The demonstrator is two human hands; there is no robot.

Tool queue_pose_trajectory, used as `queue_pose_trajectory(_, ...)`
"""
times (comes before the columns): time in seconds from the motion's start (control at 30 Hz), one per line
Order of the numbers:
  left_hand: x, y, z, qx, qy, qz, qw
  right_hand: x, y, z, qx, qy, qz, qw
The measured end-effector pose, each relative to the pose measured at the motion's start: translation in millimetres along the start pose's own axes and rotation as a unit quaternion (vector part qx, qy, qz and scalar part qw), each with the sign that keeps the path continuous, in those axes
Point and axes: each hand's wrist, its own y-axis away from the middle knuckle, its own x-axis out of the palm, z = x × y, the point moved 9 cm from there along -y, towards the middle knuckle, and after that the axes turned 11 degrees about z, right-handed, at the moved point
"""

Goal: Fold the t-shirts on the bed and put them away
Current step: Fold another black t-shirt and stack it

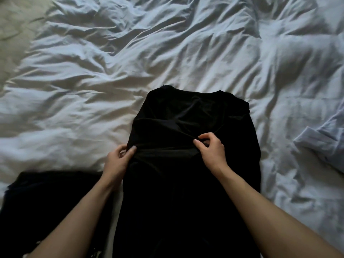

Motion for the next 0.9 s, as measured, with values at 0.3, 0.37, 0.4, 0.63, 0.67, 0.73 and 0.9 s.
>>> queue_pose_trajectory(0.3,-10,45,20,-0.071,-0.181,0.057,0.979,-2,2,-2,0.032,-0.011,-0.019,0.999)
queue_pose_trajectory(0.37,-33,52,15,-0.069,-0.218,-0.049,0.972,-4,2,0,0.029,-0.013,-0.024,0.999)
queue_pose_trajectory(0.4,-38,56,13,-0.075,-0.226,-0.077,0.968,-6,3,2,0.028,-0.014,-0.027,0.999)
queue_pose_trajectory(0.63,-13,55,9,-0.126,-0.232,-0.017,0.964,18,30,15,0.015,0.014,0.016,1.0)
queue_pose_trajectory(0.67,-11,55,8,-0.117,-0.247,-0.014,0.962,21,36,14,0.011,0.007,0.013,1.0)
queue_pose_trajectory(0.73,-6,61,9,-0.101,-0.293,-0.016,0.951,23,52,16,-0.018,0.027,-0.008,0.999)
queue_pose_trajectory(0.9,8,112,20,-0.058,-0.249,-0.087,0.963,41,120,29,-0.15,0.305,-0.124,0.932)
